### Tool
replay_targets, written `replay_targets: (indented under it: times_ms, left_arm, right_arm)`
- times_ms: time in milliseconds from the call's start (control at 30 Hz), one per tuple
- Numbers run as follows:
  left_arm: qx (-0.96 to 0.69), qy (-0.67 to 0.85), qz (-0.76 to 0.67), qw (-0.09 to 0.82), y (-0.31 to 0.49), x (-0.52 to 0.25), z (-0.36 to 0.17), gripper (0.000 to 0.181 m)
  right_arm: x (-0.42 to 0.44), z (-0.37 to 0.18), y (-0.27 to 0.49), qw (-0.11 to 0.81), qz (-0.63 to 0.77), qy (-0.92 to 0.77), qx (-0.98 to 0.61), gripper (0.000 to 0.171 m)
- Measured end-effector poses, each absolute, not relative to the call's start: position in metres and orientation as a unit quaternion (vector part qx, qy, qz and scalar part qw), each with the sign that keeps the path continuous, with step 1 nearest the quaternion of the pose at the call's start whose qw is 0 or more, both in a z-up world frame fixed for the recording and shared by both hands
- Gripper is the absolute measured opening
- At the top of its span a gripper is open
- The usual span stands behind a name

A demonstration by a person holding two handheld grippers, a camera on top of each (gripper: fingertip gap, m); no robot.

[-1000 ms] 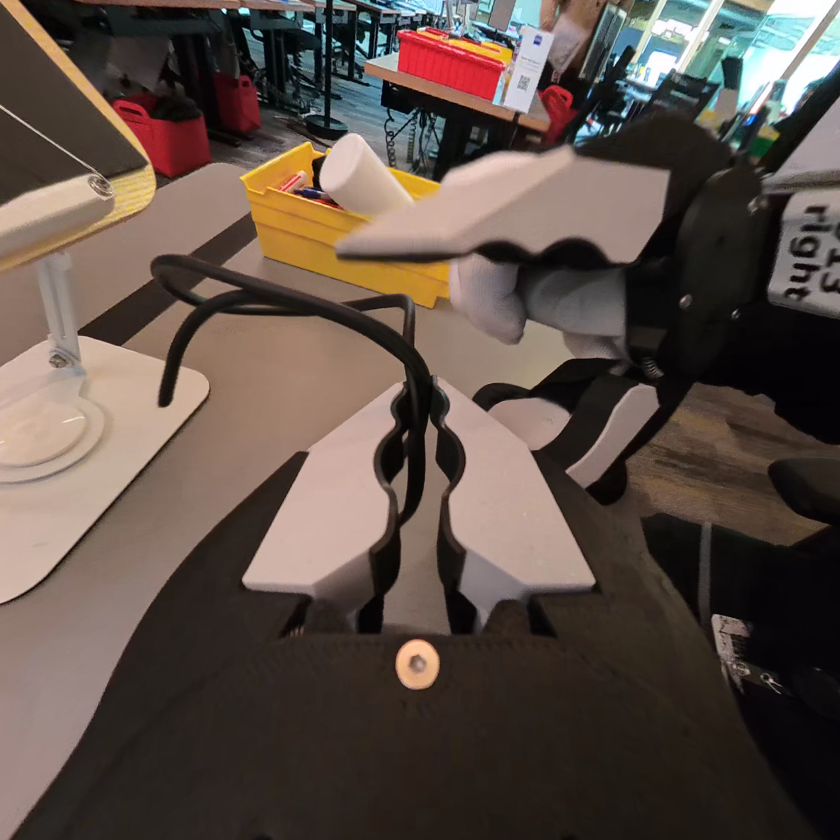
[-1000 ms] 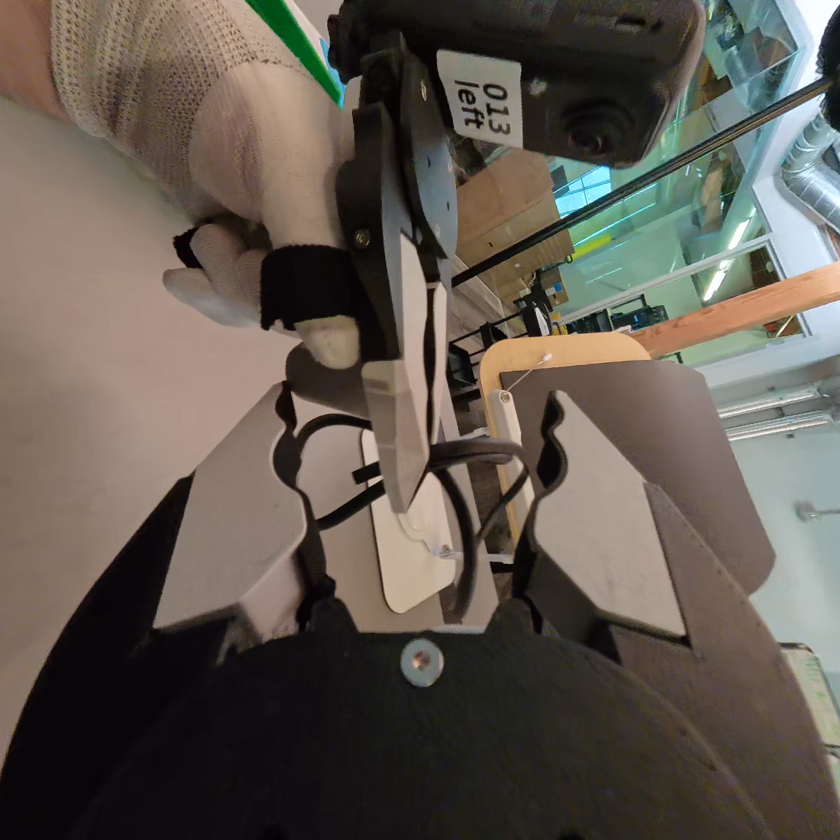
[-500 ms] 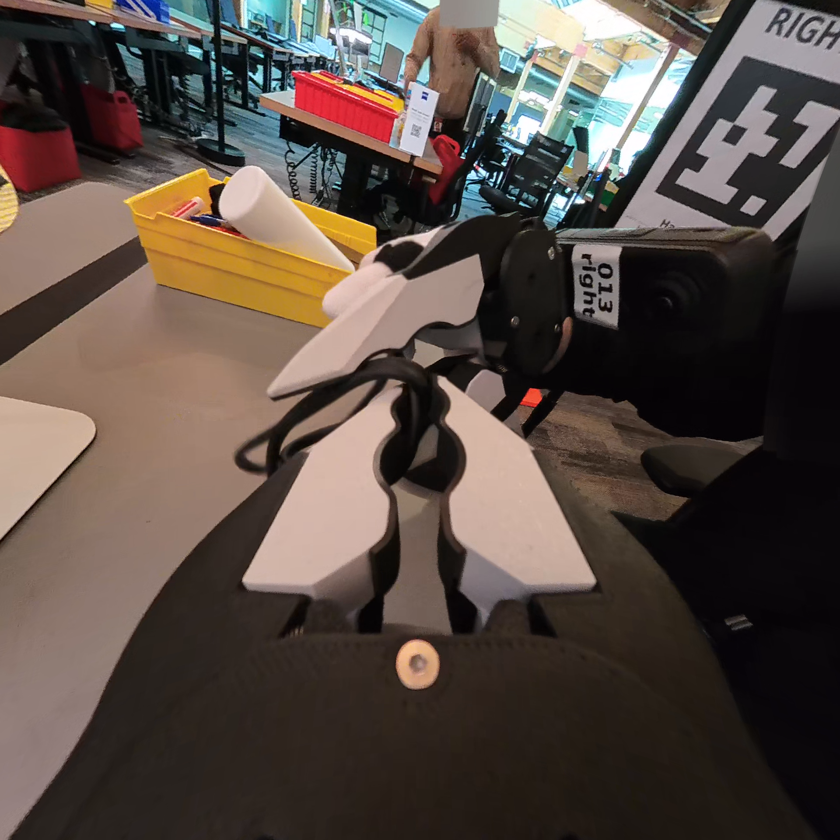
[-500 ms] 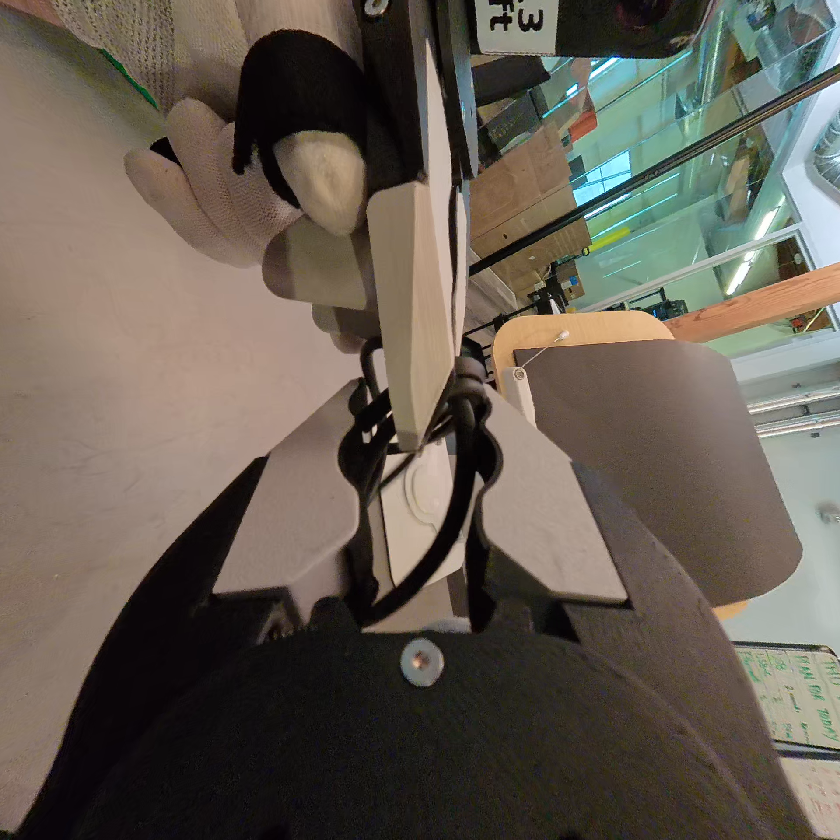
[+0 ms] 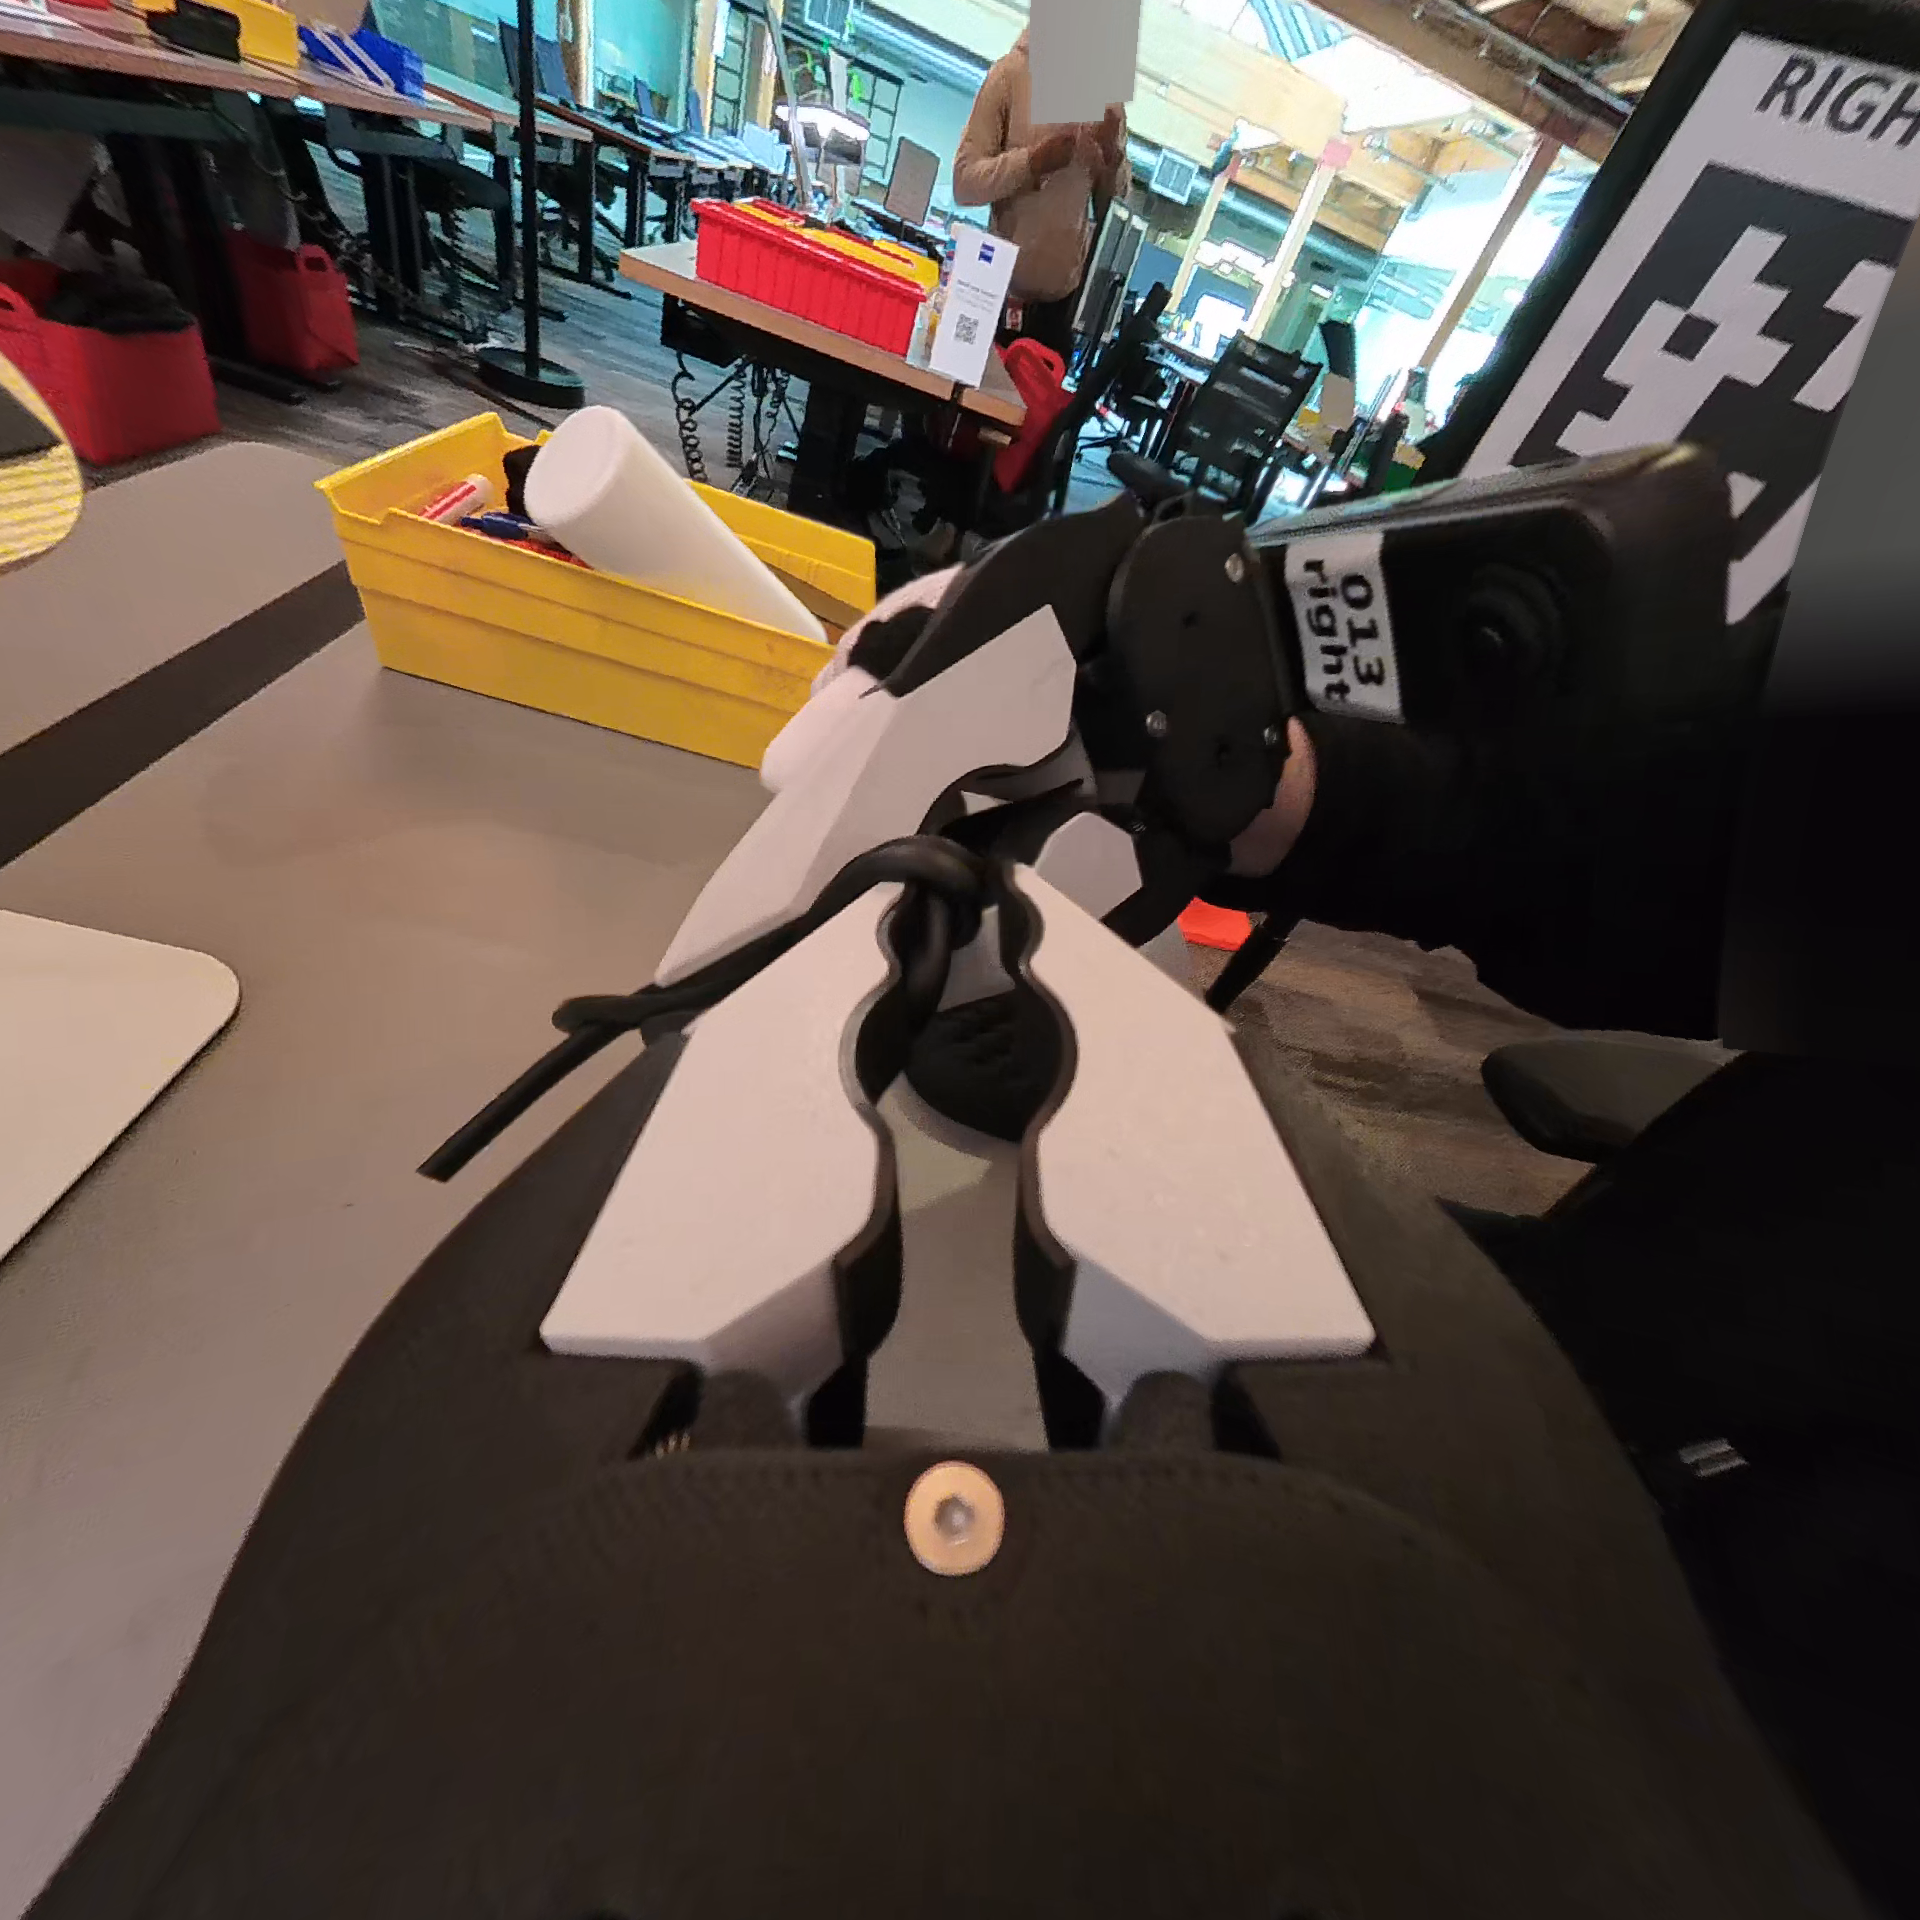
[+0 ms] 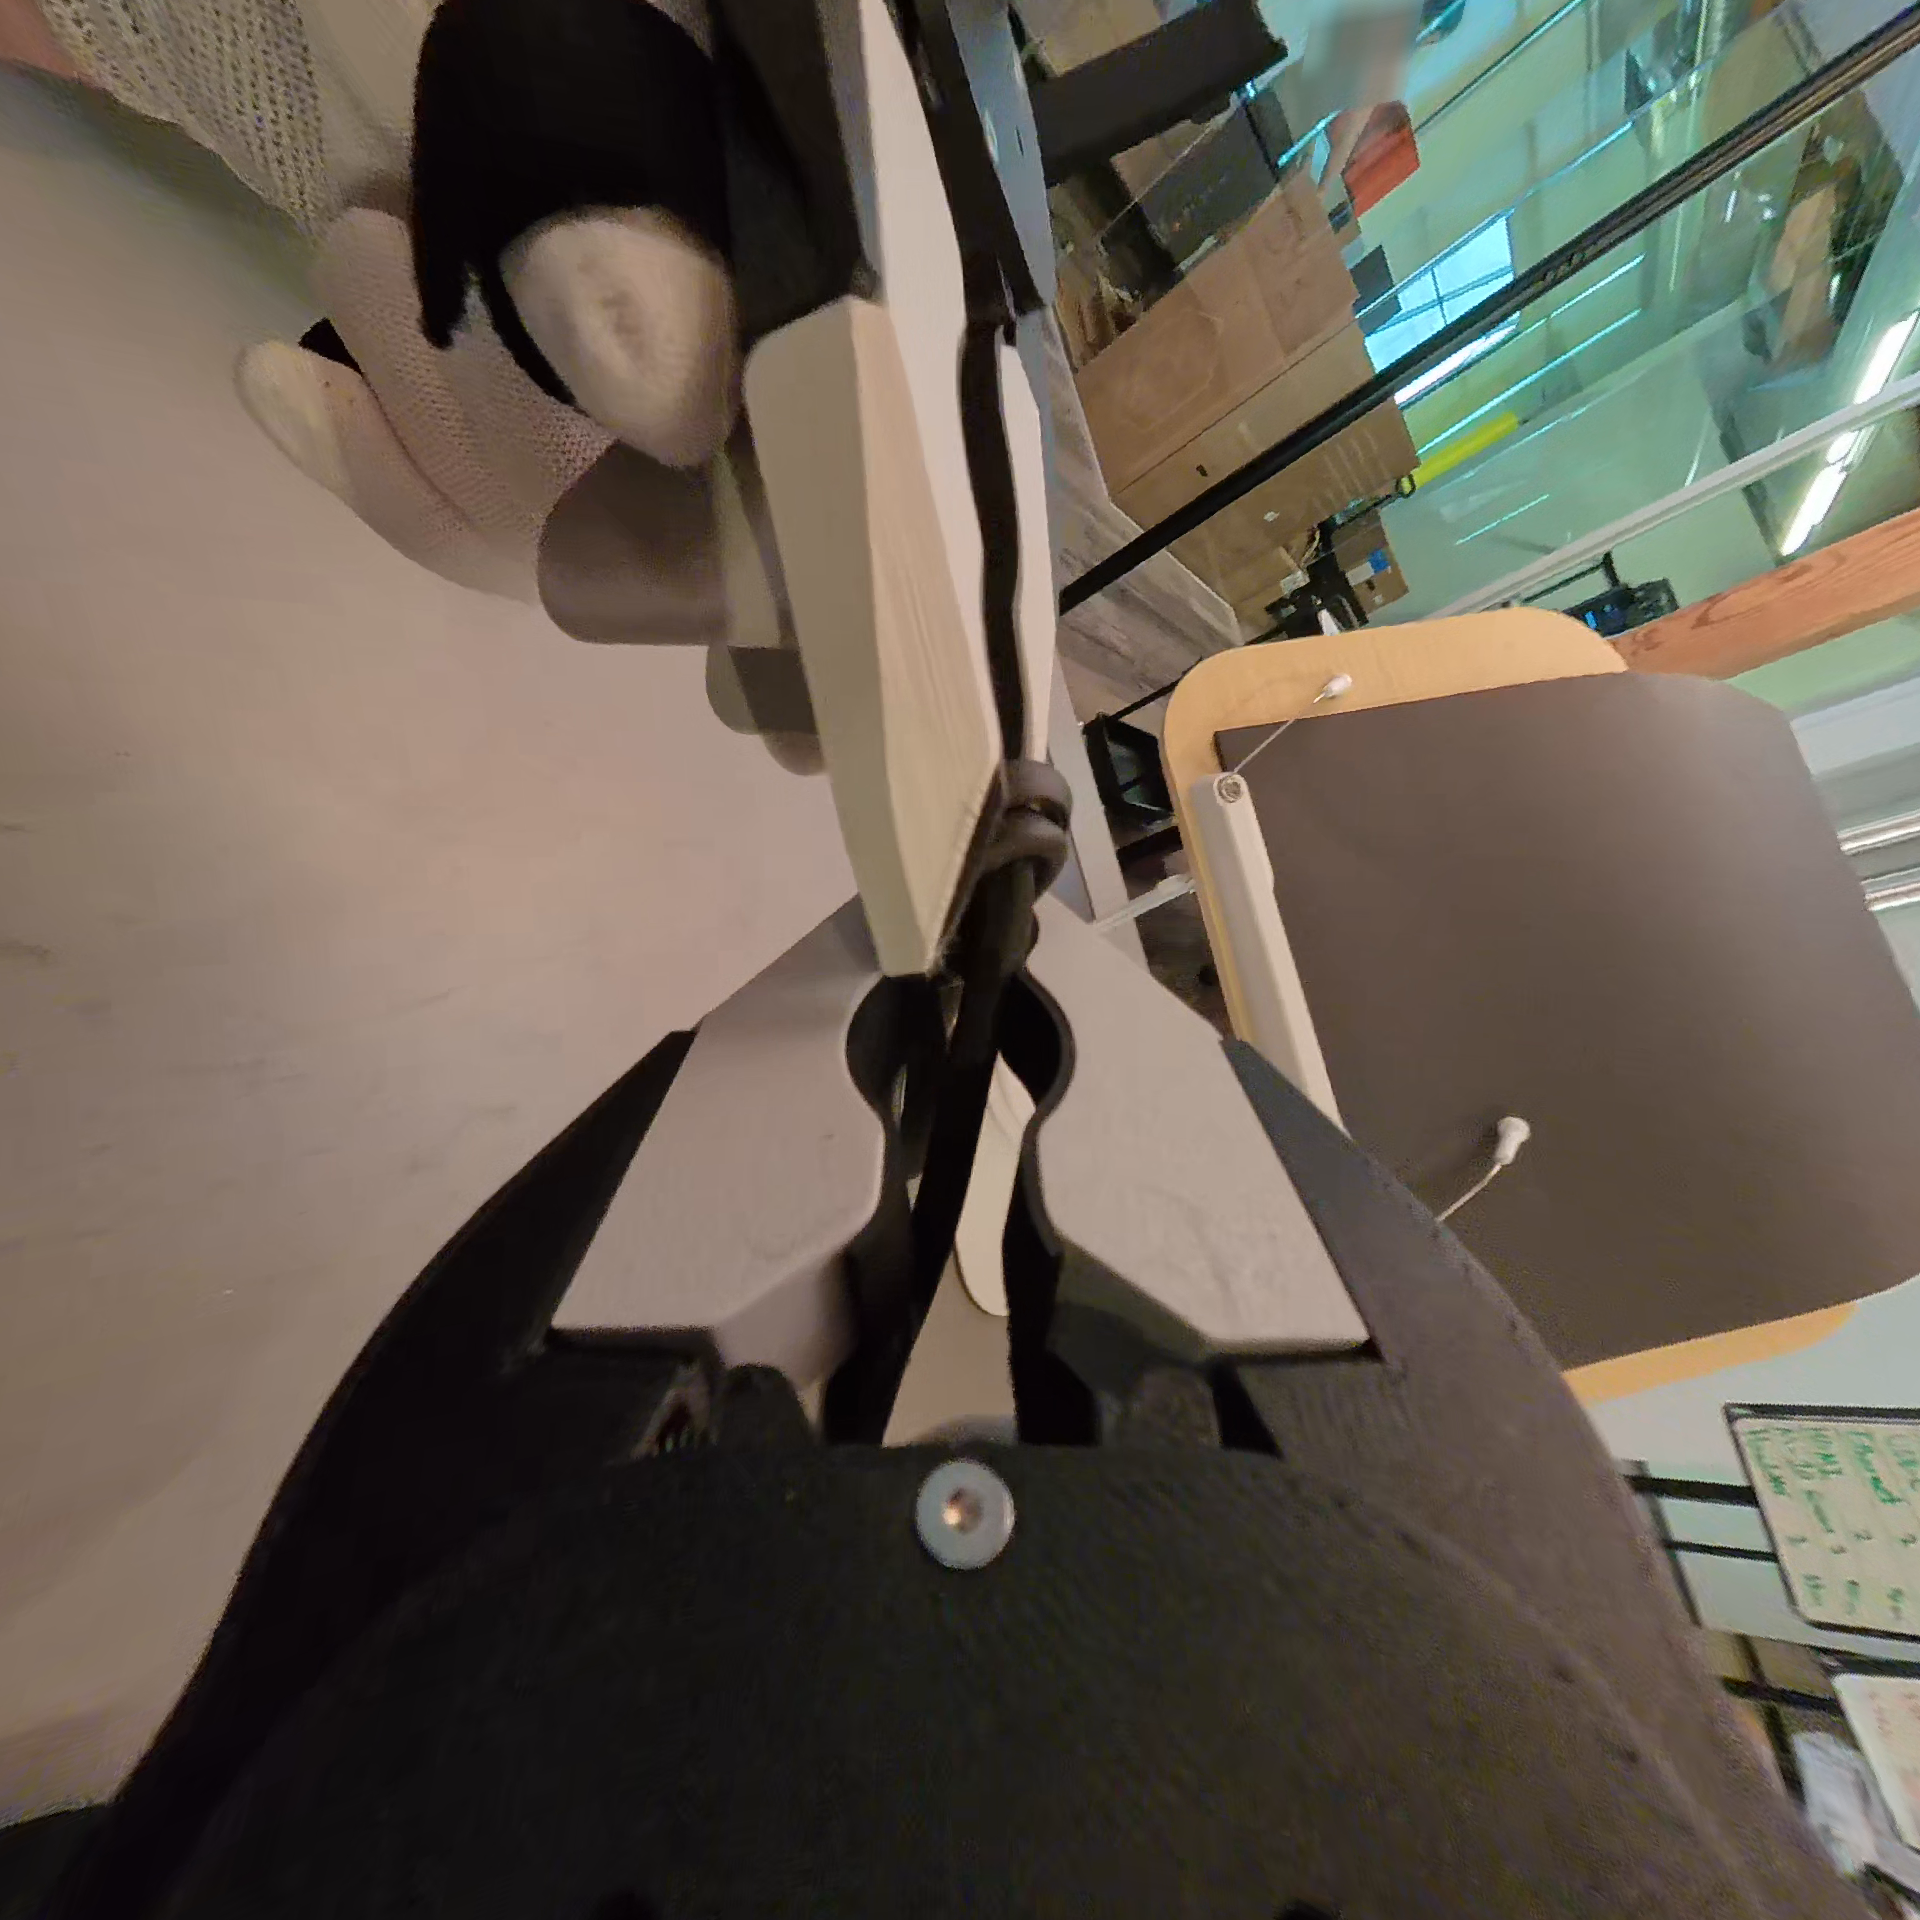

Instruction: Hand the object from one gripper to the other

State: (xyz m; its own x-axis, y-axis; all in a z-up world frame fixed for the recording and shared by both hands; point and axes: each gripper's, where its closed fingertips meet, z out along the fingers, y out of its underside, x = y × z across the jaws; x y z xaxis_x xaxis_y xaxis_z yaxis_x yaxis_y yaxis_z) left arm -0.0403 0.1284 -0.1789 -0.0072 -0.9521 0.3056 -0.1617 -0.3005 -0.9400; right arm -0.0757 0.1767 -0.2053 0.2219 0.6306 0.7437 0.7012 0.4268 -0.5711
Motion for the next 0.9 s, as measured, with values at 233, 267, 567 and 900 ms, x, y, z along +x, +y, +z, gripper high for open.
replay_targets:
  times_ms: [233, 267, 567, 900]
  left_arm:
    - [-0.612, 0.460, -0.527, 0.368, 0.124, -0.037, -0.175, 0.042]
    - [-0.615, 0.456, -0.528, 0.368, 0.126, -0.037, -0.175, 0.040]
    - [-0.625, 0.424, -0.514, 0.407, 0.150, -0.058, -0.164, 0.032]
    - [-0.485, 0.622, -0.287, 0.543, 0.115, -0.048, -0.175, 0.049]
  right_arm:
    - [-0.071, -0.211, 0.178, 0.558, 0.070, -0.583, -0.586, 0.002]
    - [-0.070, -0.211, 0.178, 0.556, 0.087, -0.577, -0.592, 0.001]
    - [-0.041, -0.217, 0.186, 0.540, 0.108, -0.555, -0.623, 0.000]
    - [-0.043, -0.243, 0.113, 0.234, 0.398, -0.657, -0.596, 0.002]
